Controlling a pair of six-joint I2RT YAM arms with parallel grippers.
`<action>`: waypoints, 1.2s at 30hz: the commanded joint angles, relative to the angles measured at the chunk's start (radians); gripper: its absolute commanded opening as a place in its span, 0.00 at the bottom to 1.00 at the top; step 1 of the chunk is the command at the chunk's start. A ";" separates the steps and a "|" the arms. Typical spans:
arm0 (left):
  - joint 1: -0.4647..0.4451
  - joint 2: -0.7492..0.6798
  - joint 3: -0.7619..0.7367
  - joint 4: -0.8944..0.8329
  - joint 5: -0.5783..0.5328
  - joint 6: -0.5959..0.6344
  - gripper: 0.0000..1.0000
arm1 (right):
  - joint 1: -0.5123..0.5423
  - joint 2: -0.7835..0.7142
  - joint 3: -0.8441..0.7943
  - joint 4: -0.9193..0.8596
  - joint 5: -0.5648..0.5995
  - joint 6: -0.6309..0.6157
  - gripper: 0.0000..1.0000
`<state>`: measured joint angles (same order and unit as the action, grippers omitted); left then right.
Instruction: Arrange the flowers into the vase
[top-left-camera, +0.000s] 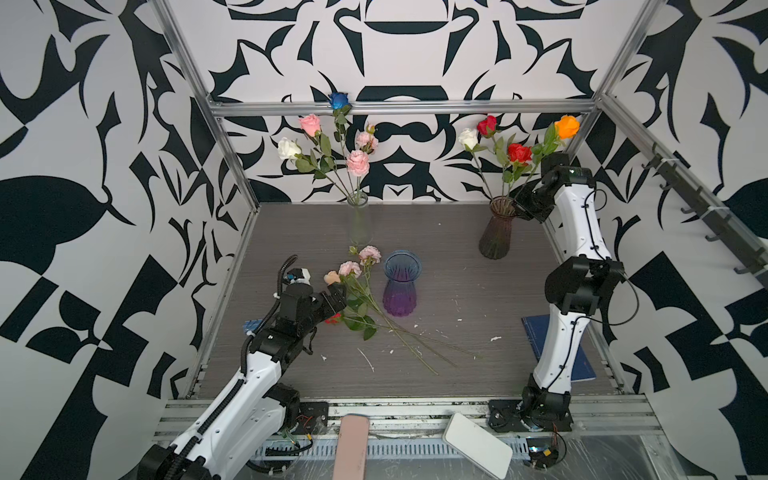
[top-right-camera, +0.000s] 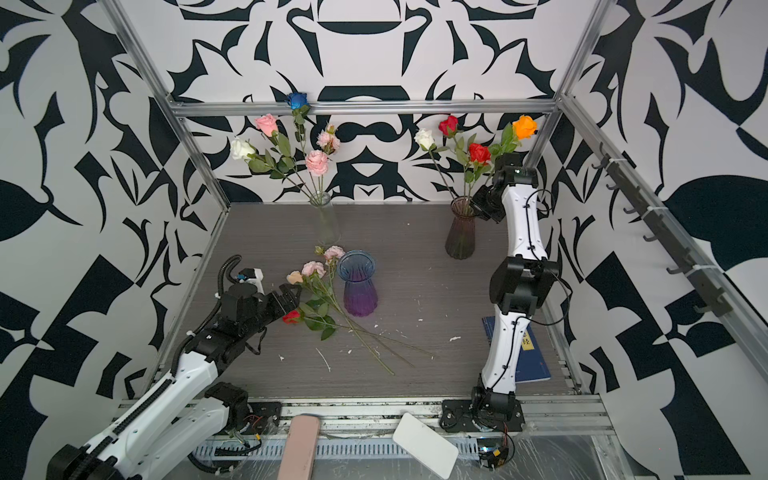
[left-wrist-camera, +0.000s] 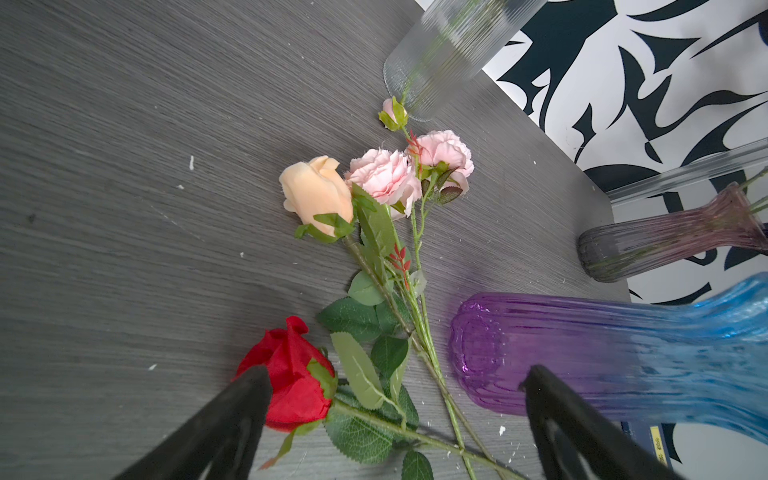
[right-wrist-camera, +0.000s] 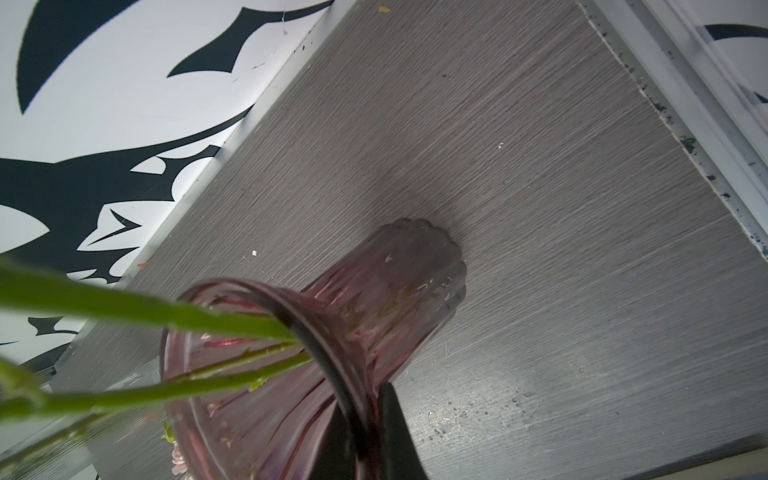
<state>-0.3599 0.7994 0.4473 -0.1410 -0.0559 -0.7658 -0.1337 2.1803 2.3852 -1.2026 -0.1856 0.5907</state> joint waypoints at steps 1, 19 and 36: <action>0.004 -0.014 -0.006 -0.011 -0.004 -0.018 0.99 | 0.006 -0.064 0.001 0.090 -0.041 0.013 0.00; 0.004 -0.043 -0.028 -0.016 -0.007 -0.063 0.99 | -0.006 -0.084 -0.034 0.117 -0.052 -0.001 0.32; 0.004 0.006 -0.042 -0.007 0.019 -0.086 0.99 | 0.052 -0.433 -0.345 0.130 0.025 -0.072 0.35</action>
<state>-0.3599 0.7925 0.4278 -0.1505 -0.0505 -0.8326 -0.1295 1.8660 2.1143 -1.0817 -0.1993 0.5632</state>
